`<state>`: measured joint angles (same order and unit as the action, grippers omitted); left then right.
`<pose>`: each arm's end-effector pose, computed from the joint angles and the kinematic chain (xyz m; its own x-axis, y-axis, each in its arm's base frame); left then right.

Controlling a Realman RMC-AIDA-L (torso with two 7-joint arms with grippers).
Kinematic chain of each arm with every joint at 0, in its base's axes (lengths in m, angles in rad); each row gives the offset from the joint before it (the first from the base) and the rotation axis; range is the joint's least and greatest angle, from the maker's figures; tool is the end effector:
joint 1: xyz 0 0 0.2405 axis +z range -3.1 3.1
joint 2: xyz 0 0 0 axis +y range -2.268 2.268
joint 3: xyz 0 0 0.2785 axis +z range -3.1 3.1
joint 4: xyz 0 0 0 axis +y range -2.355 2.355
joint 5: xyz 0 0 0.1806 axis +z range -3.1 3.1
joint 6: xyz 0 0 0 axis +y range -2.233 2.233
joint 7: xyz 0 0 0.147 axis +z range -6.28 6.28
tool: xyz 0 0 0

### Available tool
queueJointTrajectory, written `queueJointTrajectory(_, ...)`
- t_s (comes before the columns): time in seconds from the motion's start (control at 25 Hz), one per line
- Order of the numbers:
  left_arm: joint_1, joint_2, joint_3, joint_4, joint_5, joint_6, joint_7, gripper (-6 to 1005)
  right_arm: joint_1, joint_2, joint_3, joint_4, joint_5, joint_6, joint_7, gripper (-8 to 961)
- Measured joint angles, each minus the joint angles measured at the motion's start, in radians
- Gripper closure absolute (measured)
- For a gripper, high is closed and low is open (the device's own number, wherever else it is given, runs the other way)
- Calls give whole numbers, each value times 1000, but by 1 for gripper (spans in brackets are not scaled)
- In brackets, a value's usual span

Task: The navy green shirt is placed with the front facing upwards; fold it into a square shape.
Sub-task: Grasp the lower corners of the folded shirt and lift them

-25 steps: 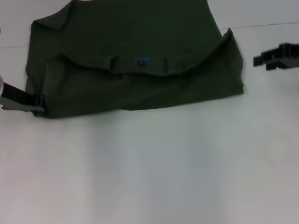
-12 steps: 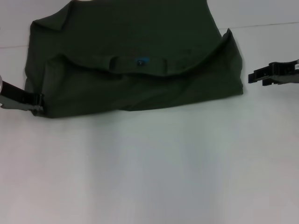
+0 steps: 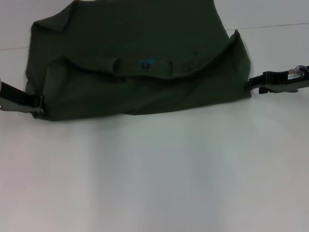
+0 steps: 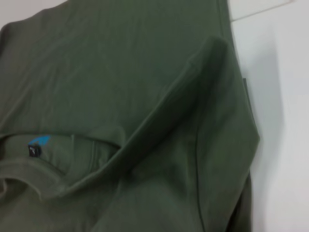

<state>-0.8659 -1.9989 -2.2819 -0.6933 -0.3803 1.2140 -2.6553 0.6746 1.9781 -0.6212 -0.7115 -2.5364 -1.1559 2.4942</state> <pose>-0.2617 0.4174 0.0112 0.3763 0.9122 0.1620 0.8251 -0.2504 -0.5064 0.3210 0.3907 0.0431 0.2083 -0.8576 -0.4703 -0.9462 -0.0550 -0.3187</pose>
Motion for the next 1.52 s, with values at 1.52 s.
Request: queueJointTrajectory(1.52,6,-7,-1,-11,-1,12,1,955,43,39,-33,85,-1,177,-75,301)
